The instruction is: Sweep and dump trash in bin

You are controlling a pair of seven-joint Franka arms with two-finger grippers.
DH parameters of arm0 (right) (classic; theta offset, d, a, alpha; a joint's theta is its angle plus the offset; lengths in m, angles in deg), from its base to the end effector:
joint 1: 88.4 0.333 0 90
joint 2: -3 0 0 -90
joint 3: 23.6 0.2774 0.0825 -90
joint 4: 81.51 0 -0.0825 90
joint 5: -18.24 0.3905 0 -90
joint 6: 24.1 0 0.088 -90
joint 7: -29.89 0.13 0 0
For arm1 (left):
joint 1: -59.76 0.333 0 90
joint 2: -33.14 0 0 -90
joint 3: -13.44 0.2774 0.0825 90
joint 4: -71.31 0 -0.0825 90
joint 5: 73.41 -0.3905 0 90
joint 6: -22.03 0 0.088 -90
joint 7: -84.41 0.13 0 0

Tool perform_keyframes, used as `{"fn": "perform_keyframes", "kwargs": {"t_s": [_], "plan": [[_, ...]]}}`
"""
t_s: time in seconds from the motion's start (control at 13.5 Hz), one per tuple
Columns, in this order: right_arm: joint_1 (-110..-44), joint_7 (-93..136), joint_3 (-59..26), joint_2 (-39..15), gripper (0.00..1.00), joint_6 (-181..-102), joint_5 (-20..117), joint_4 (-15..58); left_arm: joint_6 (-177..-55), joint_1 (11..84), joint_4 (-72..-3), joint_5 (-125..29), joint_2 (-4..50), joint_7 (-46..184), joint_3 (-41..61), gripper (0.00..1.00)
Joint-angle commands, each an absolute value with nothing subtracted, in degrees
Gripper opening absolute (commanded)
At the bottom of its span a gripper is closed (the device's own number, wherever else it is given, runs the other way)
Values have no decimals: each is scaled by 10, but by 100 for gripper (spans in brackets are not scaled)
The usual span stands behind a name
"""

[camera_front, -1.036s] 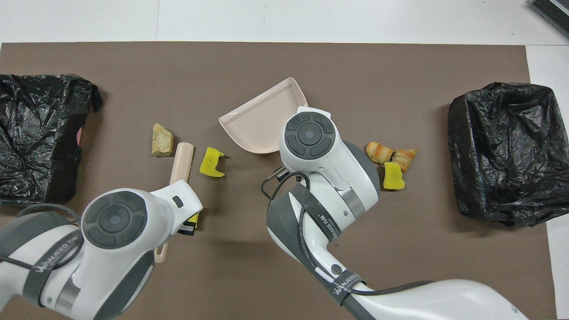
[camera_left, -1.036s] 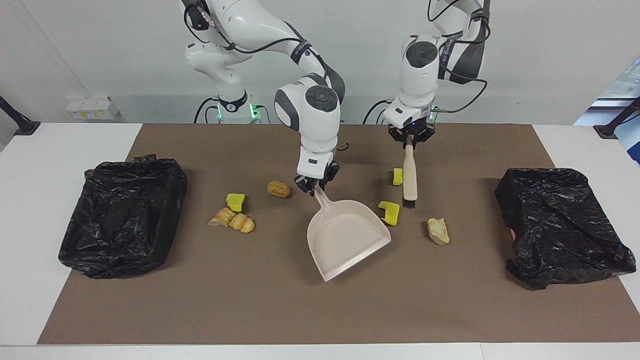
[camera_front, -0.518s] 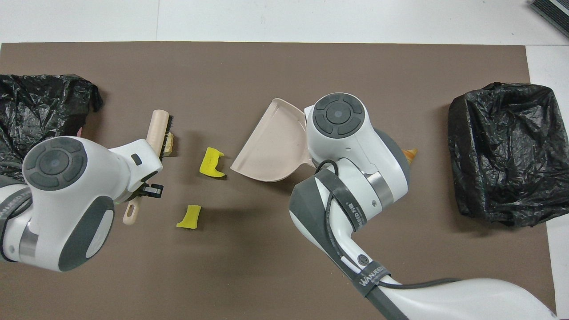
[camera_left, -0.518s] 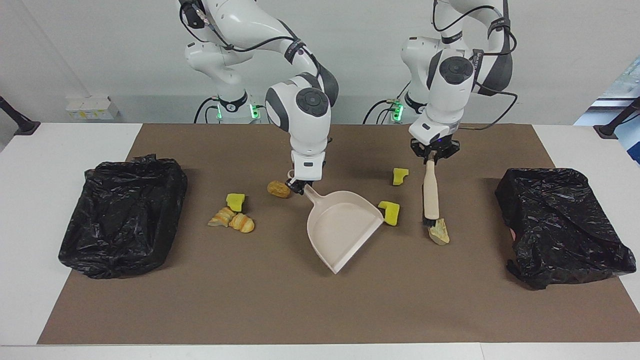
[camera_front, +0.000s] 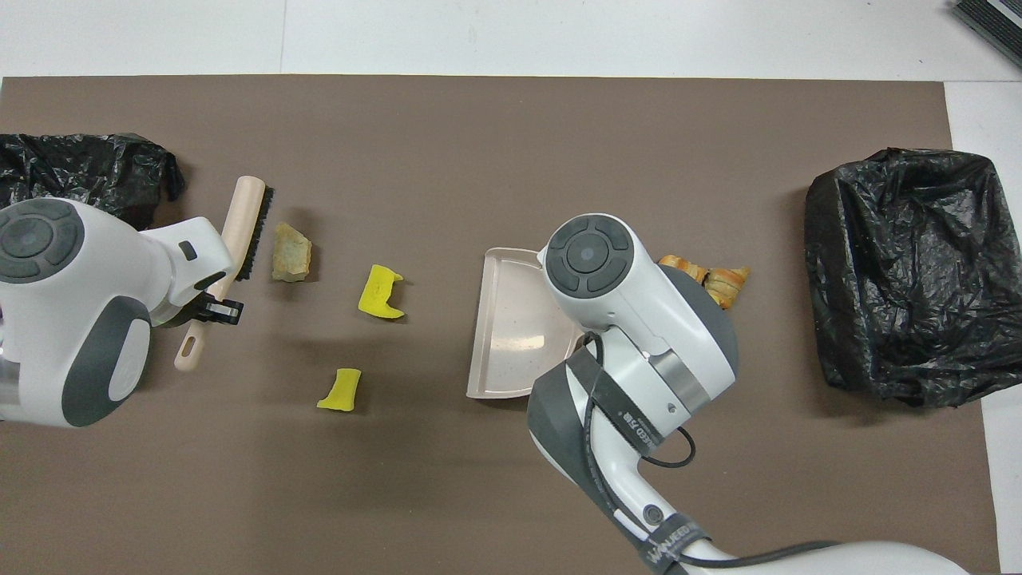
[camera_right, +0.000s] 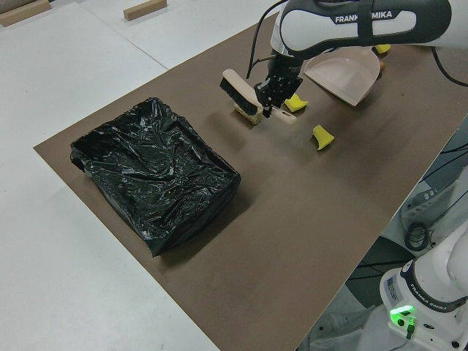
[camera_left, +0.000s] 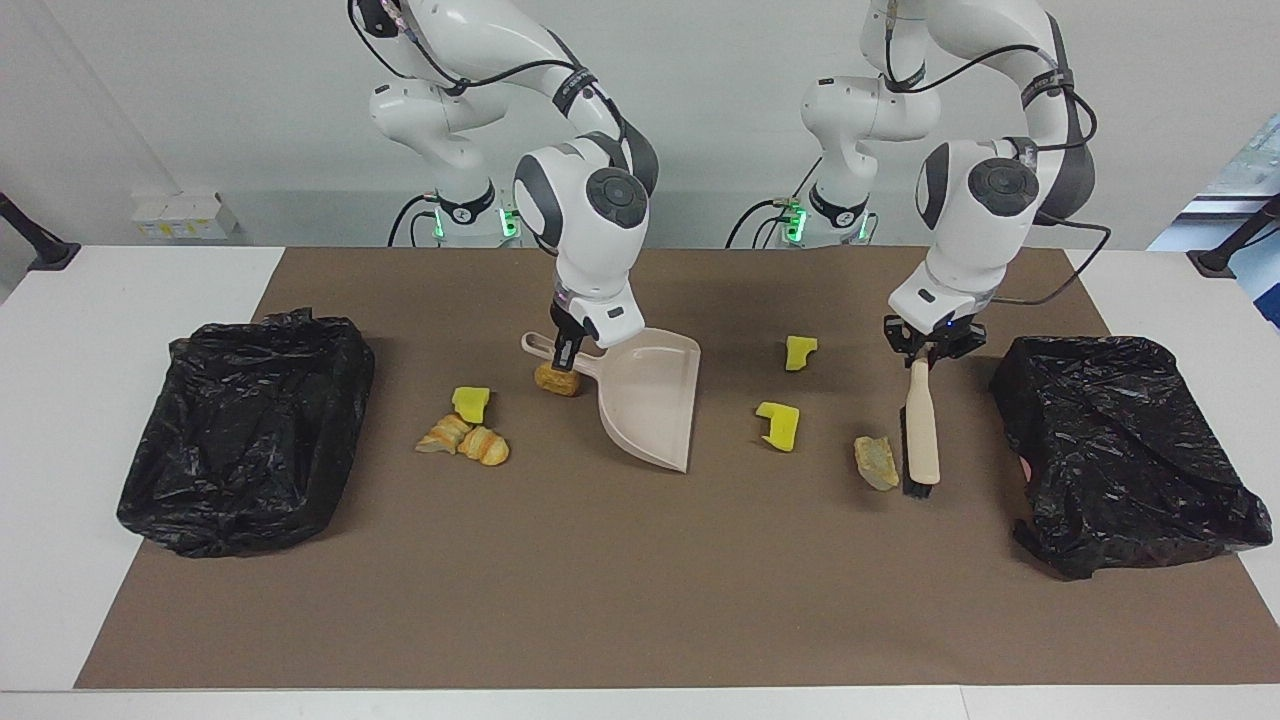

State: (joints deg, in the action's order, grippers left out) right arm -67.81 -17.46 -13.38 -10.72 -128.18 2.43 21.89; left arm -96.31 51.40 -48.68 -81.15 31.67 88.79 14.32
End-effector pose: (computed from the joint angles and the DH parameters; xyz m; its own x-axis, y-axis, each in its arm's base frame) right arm 0.5222 0.2746 0.3363 0.0994 0.9479 -0.3027 0.9930 -0.1138 -0.0301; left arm 0.5435 -0.0615 0.3407 0.9614 -0.2668 -0.0668 -0.2729 -0.9557 -0.1105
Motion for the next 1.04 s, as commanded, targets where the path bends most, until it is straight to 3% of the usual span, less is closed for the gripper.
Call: {"fn": "perform_keyframes", "kwargs": {"t_s": [0.0, 0.44, 0.96], "plan": [[-685, -219, -131, -58, 0, -1332, 3, 299, -971, 546, -483, -816, 301, 895, 135, 0], [-692, -221, -131, -53, 0, -1371, 1, 318, -995, 535, -521, -808, 304, 886, 133, 0], [-699, -221, -131, -56, 0, -1379, 0, 318, -973, 441, -545, -752, 323, 874, 131, 0]]}}
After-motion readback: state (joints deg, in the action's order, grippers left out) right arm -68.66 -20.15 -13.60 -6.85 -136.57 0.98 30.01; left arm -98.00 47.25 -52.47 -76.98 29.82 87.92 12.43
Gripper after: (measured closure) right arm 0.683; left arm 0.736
